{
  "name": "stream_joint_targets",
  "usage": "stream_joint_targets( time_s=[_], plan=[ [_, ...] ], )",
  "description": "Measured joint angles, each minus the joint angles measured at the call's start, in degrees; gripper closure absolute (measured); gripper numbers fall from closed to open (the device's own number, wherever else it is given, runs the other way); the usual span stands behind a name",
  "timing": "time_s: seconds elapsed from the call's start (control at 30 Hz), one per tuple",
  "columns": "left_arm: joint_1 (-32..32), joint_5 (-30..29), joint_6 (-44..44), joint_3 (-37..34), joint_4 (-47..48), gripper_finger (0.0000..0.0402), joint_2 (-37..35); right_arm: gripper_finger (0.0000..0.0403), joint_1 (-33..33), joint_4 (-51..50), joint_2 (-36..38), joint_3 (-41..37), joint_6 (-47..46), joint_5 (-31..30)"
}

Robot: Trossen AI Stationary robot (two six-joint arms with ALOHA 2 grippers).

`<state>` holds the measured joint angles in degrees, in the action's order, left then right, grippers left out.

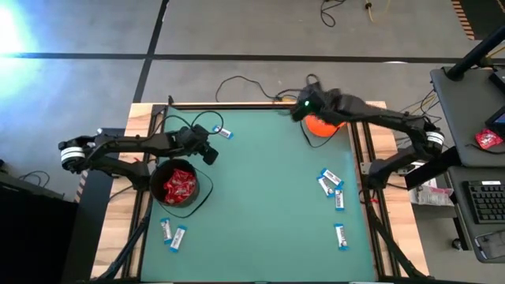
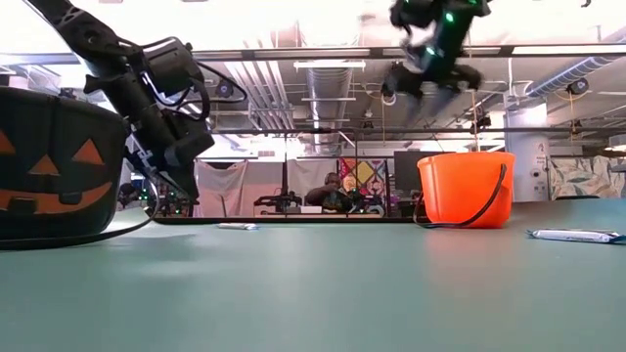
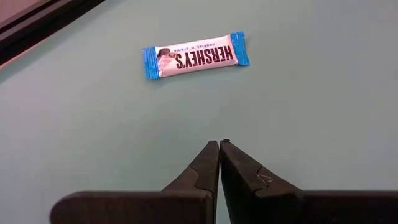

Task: Sort candy by brand, put in halloween buckets
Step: Put the white chocolate into the orange bucket

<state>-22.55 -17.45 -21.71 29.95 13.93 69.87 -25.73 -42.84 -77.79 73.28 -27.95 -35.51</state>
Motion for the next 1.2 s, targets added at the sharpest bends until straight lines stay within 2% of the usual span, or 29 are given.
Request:
stream_joint_targets(
  time_s=[0.13, 0.2, 0.3, 0.43, 0.5, 0.67, 0.8, 0.93, 1.2],
  plan=[
    [-0.07, 0.00, 2.26, 0.00, 0.02, 0.0402, -0.06, 0.0165, 8.54, 16.71, -2.15, -1.95, 13.91, 0.76],
    [-0.14, 0.01, 3.42, 0.01, 0.16, 0.0402, -0.40, 0.0159, 10.99, 24.23, -4.29, -3.13, 18.15, 4.75],
    [-0.61, 0.04, 4.18, 0.00, 0.15, 0.0402, -1.58, 0.0151, 12.03, 33.41, -9.07, -4.11, 19.64, 14.00],
    [-2.19, 0.04, 5.72, 0.02, 0.73, 0.0402, -3.18, 0.0144, 12.13, 45.59, -18.43, -4.72, 21.40, 21.56],
    [-3.56, 0.00, 7.15, 0.02, 2.18, 0.0402, -3.26, 0.0145, 12.13, 52.54, -23.72, -4.49, 21.89, 23.72],
    [-5.23, 0.03, 11.37, -2.93, 1.47, 0.0402, -0.58, 0.0153, 12.81, 64.50, -35.91, -1.38, 22.42, 23.44],
    [-4.87, 1.88, 13.09, -6.83, -4.99, 0.0402, 4.49, 0.0161, 13.55, 65.60, -42.24, 1.44, 21.61, 20.41],
    [-4.36, 1.03, 12.85, -6.84, -7.11, 0.0402, 9.03, 0.0167, 14.14, 62.81, -46.20, 5.19, 22.45, 16.37],
    [1.70, -0.89, 15.07, -7.06, -6.95, 0.0401, 9.03, 0.0169, 12.98, 49.40, -54.11, 19.98, 18.11, 15.68]
  ],
)
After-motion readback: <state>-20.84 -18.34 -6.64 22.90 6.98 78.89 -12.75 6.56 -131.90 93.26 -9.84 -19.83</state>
